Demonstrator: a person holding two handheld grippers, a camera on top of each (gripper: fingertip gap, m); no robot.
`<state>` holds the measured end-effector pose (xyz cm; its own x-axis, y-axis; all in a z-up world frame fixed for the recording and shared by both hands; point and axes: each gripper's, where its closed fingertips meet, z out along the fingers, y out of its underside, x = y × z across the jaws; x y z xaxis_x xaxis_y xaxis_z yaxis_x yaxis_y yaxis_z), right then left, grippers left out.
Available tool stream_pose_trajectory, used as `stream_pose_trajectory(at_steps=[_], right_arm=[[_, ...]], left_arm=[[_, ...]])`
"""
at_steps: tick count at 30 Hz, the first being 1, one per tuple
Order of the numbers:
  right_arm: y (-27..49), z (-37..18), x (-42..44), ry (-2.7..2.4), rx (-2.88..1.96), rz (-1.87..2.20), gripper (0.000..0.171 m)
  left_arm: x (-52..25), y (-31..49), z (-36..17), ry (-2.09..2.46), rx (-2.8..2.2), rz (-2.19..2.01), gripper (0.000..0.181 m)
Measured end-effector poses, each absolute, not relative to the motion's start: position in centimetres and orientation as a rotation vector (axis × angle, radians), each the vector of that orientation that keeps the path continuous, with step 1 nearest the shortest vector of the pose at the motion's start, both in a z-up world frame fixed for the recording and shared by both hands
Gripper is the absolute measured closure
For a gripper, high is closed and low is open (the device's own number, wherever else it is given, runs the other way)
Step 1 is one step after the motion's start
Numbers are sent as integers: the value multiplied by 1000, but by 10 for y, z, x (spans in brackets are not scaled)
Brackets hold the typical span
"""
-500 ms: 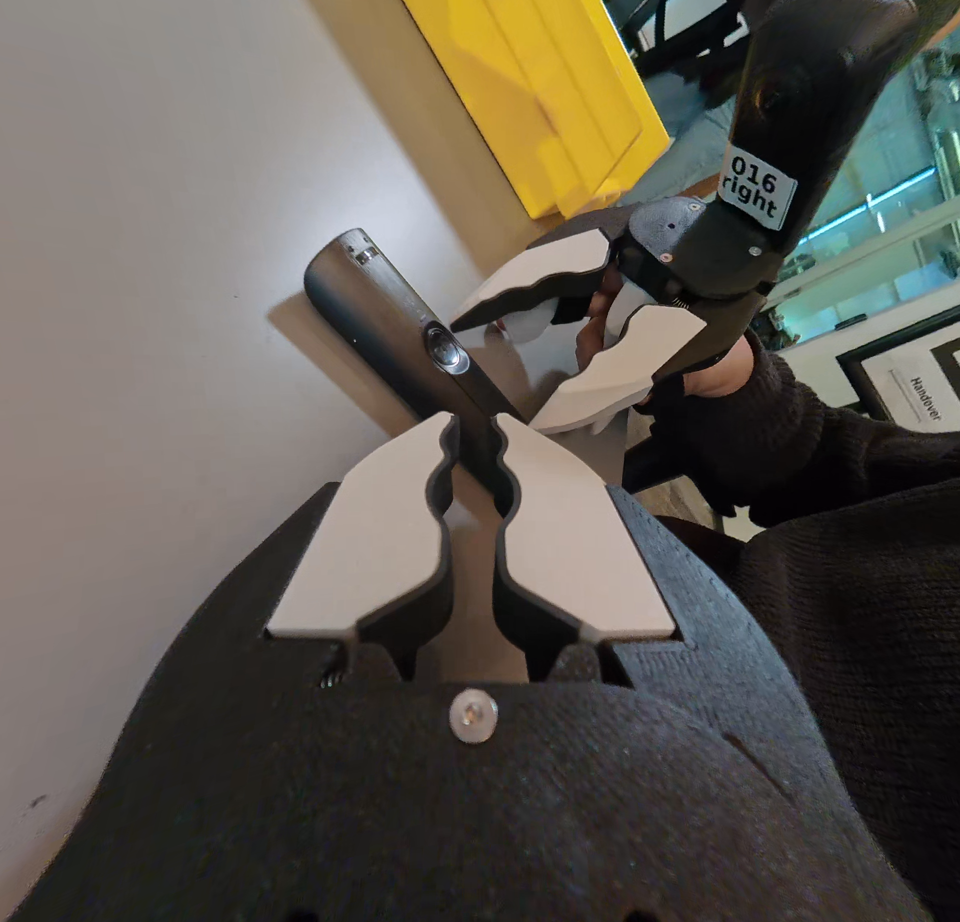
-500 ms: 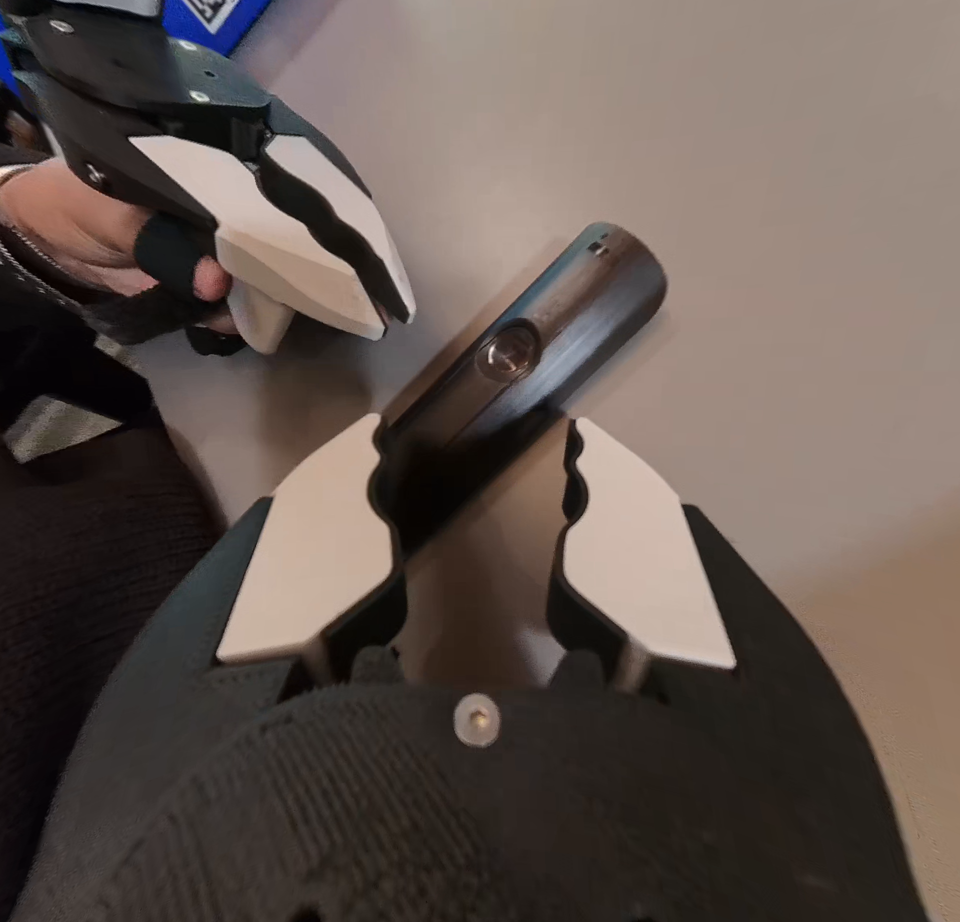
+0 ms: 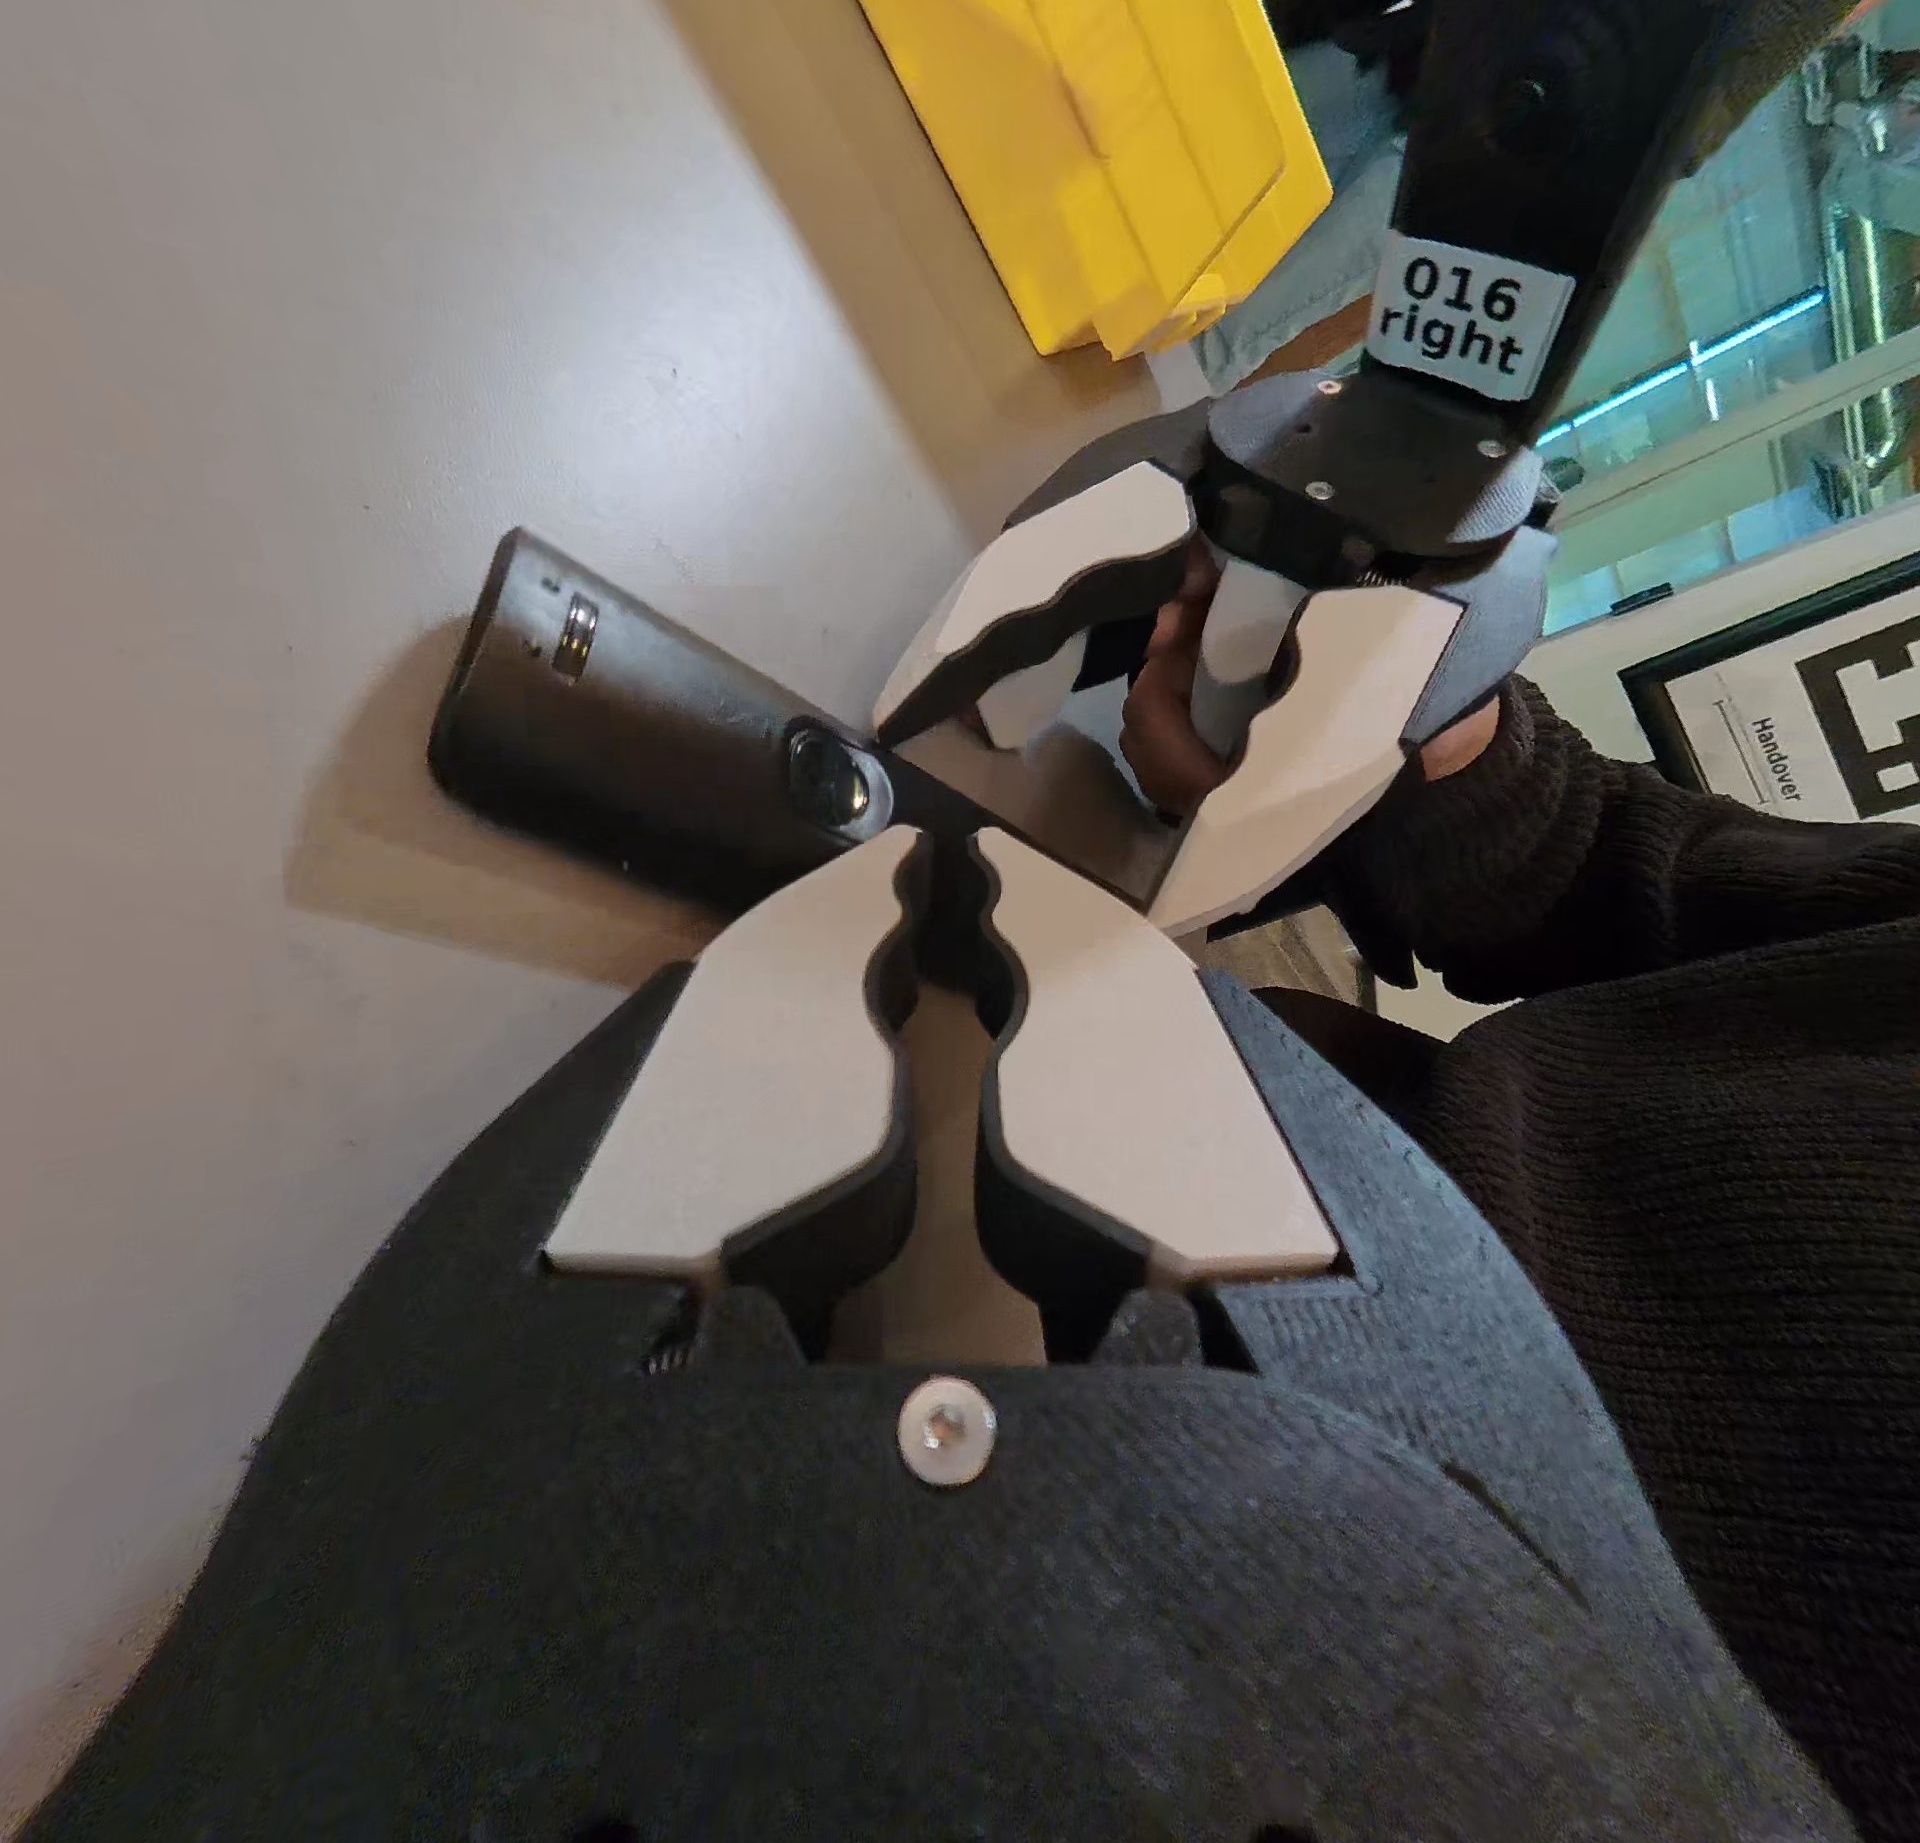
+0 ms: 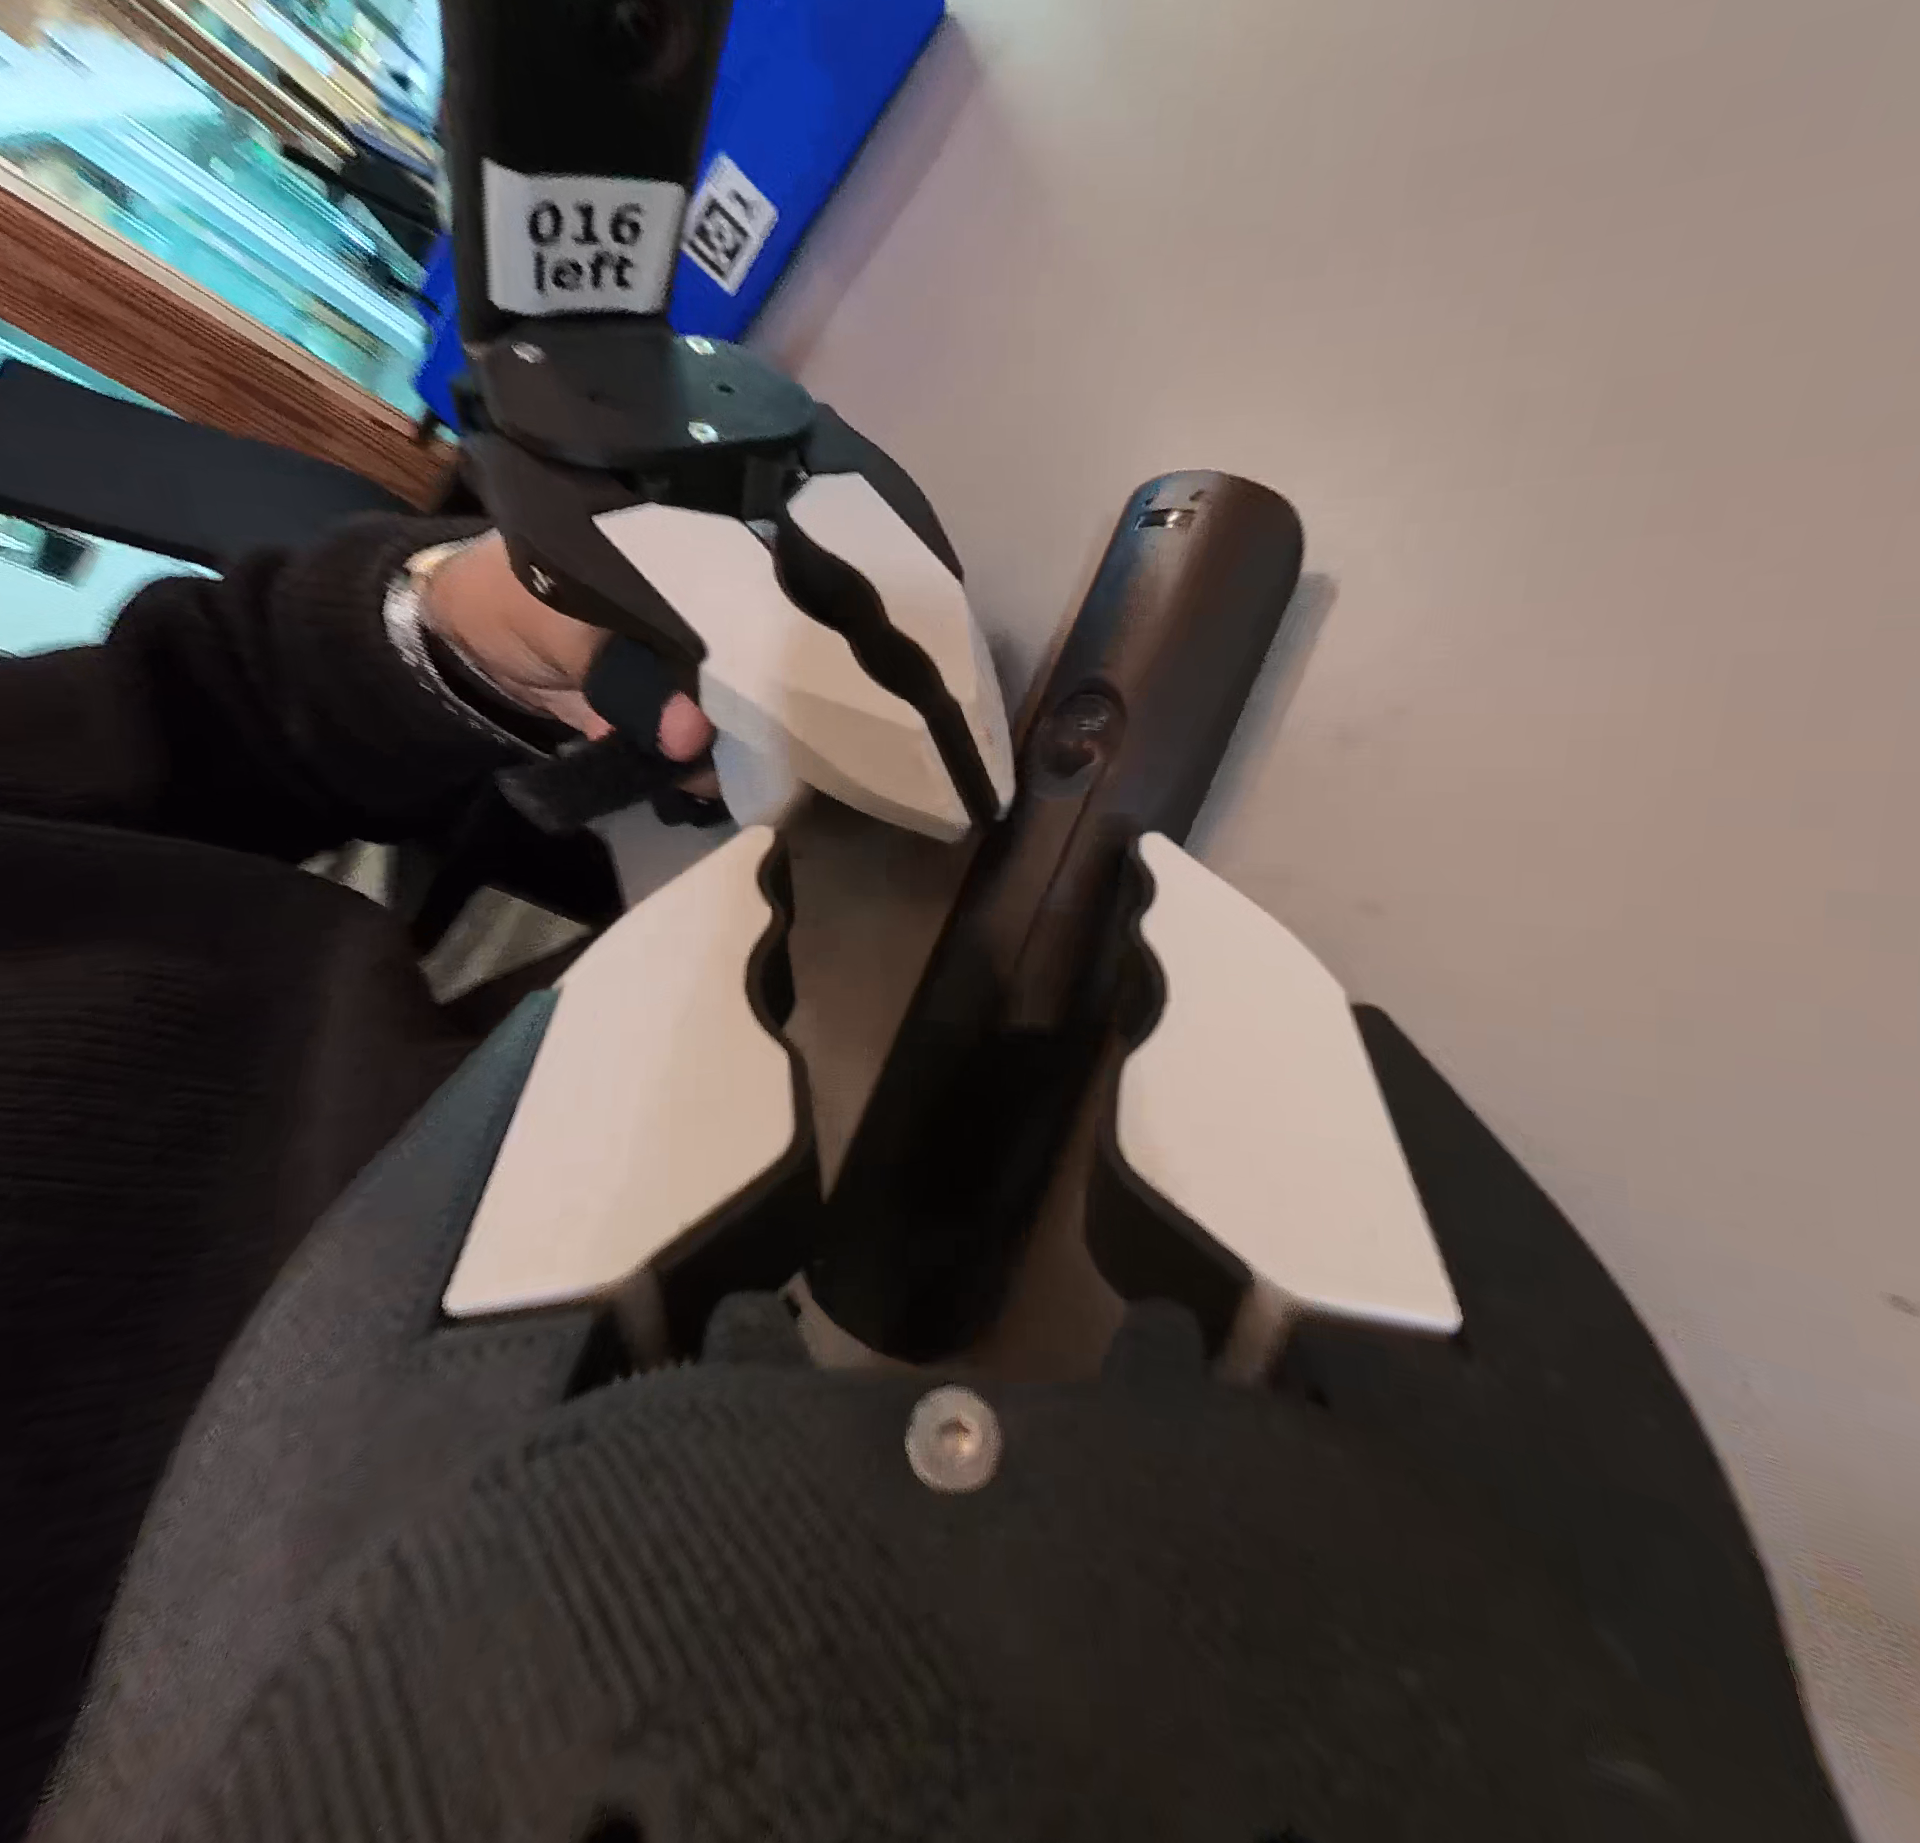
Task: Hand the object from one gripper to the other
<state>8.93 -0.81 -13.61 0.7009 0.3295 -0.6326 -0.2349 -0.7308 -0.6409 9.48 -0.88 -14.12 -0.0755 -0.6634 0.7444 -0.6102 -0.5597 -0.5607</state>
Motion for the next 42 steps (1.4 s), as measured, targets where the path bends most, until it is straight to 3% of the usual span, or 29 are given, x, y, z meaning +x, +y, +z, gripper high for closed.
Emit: stream_pose_trajectory(at_steps=[6,12,18,23,31,42], right_arm=[[-10,-135,99,-27,-2192,992,109],[-26,-150,95,-223,-2338,526,78],[-37,-174,96,-397,-2423,112,87],[-32,-172,88,-425,-2400,147,122],[-31,-168,97,-477,-2381,103,123],[-23,-110,113,-200,-2101,518,124]], left_arm=[[93,-5,-133,1412,-2080,-1797,177],[92,39,-112,1234,-1993,-1752,176],[91,49,-113,1175,-2010,-1768,172],[92,54,-109,1139,-1982,-1741,168],[82,100,-75,862,-1817,-1722,161],[84,102,-59,924,-1638,-1740,119]])
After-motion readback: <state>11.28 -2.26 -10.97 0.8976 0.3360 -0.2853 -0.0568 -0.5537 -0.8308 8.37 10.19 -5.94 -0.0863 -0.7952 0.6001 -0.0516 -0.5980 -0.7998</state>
